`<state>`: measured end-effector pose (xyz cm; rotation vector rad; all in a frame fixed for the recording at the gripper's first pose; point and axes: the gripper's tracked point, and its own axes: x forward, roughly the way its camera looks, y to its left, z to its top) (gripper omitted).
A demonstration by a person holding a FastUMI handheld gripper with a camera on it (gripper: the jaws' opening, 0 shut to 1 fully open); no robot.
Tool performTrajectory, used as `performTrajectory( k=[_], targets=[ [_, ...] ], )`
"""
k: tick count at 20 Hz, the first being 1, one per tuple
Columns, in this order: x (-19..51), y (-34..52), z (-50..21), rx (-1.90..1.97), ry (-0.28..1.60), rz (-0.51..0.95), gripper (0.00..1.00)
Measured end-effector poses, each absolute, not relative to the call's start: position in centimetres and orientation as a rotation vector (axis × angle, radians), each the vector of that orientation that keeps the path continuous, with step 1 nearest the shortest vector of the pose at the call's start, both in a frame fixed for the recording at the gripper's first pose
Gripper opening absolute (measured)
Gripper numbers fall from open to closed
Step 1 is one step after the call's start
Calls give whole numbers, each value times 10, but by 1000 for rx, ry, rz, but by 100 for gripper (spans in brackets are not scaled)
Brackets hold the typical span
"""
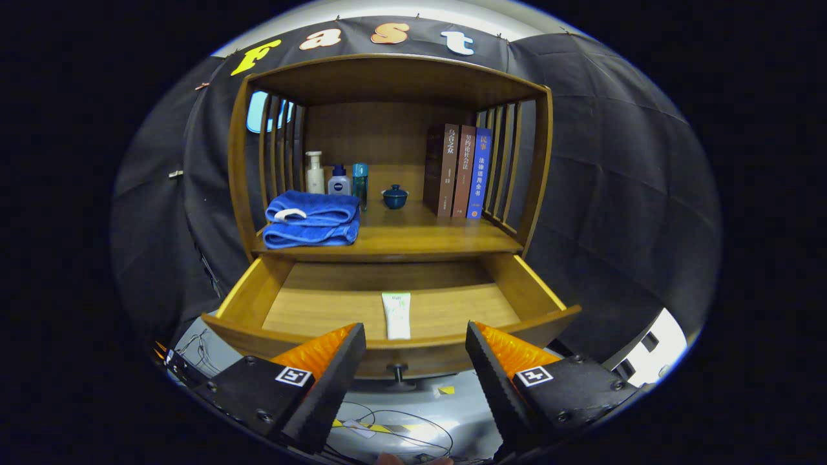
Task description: Pull open the drawer, take out the items inside it, and place them on the countertop above the cabinet.
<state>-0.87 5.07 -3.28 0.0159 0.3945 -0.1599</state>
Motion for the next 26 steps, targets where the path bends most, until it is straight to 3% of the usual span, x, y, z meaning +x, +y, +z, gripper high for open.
performTrajectory(
  k=[6,11,18,26],
  targets=[
    [40,40,-28,97,599,-259,99],
    [76,40,-66,141,825,-303,99],
    [111,52,-129,28,1070,-228,98],
    [131,46,-185,51,1213,-175,97]
  ],
)
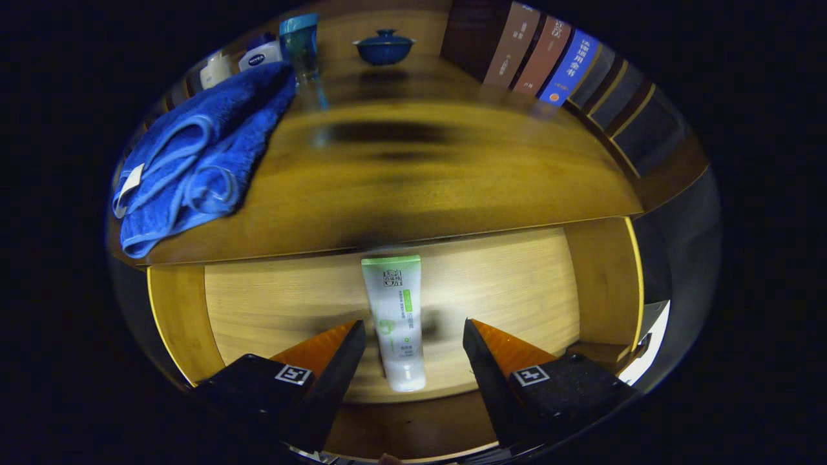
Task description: Pull open the drawer, take out the items inside it, and place them on the countertop above the cabinet.
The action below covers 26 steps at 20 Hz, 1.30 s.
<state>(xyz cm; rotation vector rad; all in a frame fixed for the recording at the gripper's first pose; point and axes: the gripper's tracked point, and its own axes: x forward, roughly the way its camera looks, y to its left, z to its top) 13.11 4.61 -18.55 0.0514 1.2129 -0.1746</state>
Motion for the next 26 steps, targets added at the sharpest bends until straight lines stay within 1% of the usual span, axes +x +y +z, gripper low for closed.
performTrajectory(
  k=[2,6,8,11,14,18,22,24,26],
  targets=[
    [128,50,-199,97,1245,-158,97],
    [128,63,-219,179,1281,-112,69],
    [131,59,-221,204,1278,-137,51],
    [120,51,-213,243,1298,-216,25],
    [110,52,-205,245,1304,-233,25],
    [99,61,-153,206,1256,-227,25],
    [98,50,-100,146,1177,-244,25],
    [109,46,-76,138,1136,-250,25],
    [132,45,-59,126,1095,-218,25]
  ],
)
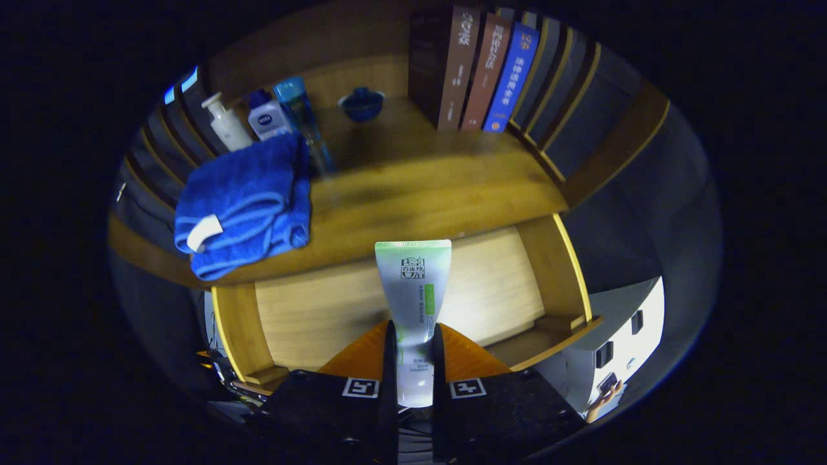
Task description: Pull open the drawer, take out the items inside it, and place them on the countertop above the cabinet.
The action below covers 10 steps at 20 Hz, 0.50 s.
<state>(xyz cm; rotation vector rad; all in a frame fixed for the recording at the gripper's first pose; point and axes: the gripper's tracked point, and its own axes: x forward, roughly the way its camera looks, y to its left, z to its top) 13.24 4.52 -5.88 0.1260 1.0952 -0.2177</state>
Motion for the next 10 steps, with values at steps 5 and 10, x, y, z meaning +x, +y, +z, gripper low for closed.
performTrajectory(
  k=[5,10],
  targets=[
    [196,47,-47,47,1076,-123,25],
    [252,48,-57,-19,1085,-44,25]
  ],
)
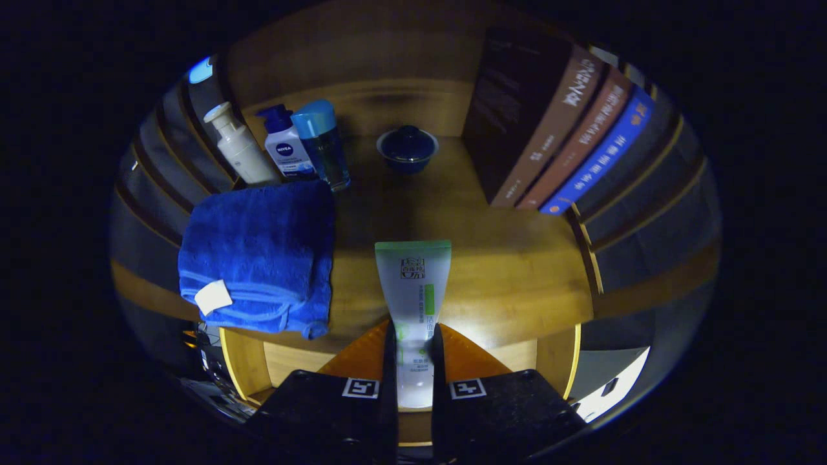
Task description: Pull open the drawer, take out the items inside it, and place them on the countertop above the cabinet.
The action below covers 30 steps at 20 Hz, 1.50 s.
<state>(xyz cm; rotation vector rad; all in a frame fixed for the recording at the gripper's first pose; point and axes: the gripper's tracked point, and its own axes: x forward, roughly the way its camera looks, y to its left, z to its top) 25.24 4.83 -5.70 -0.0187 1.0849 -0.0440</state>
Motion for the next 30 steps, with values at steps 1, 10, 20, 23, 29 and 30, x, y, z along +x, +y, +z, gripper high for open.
performTrajectory(
  k=[1,10,20,23,29,30],
  targets=[
    [261,46,-61,-30,1087,-30,25],
    [285,38,-83,-41,1129,17,33],
    [279,36,-56,-28,1048,22,98],
    [265,42,-52,9,1018,4,99],
    [212,43,-38,70,871,-89,99],
    [203,44,-34,62,840,-97,99]
  ],
)
